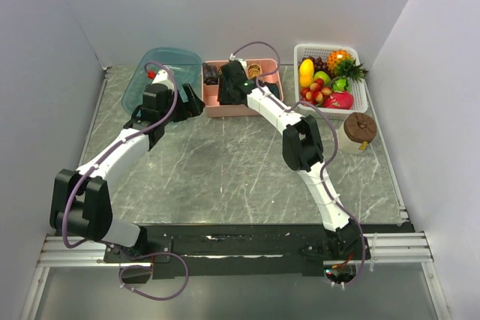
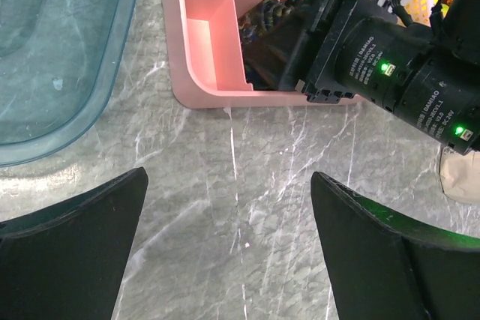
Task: Roll the ties
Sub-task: Place the tie in the storage box.
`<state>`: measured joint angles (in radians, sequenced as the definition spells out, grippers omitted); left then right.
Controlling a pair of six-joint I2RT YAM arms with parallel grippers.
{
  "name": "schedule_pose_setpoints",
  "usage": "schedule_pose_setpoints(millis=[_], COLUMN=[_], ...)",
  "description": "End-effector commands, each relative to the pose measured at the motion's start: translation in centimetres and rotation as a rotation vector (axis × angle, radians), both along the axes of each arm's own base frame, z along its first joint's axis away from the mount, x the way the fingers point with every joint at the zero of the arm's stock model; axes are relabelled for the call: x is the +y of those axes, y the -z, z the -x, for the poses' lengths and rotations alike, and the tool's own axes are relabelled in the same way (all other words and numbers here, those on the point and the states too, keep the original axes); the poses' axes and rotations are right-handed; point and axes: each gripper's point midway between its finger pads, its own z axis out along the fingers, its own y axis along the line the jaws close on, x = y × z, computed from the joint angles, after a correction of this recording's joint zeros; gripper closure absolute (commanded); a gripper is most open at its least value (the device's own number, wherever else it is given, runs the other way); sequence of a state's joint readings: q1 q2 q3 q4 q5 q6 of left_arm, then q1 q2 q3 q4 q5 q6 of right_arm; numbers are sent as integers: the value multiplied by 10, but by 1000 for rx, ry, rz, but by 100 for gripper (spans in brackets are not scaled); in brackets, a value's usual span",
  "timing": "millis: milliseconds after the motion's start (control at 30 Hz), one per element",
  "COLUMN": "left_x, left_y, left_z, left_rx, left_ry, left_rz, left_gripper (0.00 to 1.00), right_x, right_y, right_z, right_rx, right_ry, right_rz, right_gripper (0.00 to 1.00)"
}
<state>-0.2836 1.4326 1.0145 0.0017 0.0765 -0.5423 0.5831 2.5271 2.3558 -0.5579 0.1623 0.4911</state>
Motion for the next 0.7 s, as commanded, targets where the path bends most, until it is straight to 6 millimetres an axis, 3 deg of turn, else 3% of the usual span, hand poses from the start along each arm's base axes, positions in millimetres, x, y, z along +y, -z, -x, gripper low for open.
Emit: schedule_pose_setpoints(millis=[0,33,300,433,600,633,667], left_x=[-3,-3,-5,-7,-11,-13,-17], left_y=[-22,-20,-12,-14,-21,-16,-18], left_z=[0,0,-7,-14,-23,-25,-28], left_rx=[-67,-65,-48,-50,-67,-57,-69], left_ry=[18,16,15,22,39,43,59], left_rz=[26,27,20,24,42,45,62], left_gripper=[4,4,4,4,1,2,7], right_x=[4,2,6,5,-12,-15,-20], right_y=[-4,-1,-64,-89,-129,-128,-144], right_z=[5,8,10,13,16,18,18], right_rx=[-6,4,-94,-109,-144,-135,-161], right_ry=[-40,-39,-71,-83,-71,-60,-55], right_rz=[3,7,-70,-142,-205,-212,-235], right_gripper=[31,28,5,1,1,1,1])
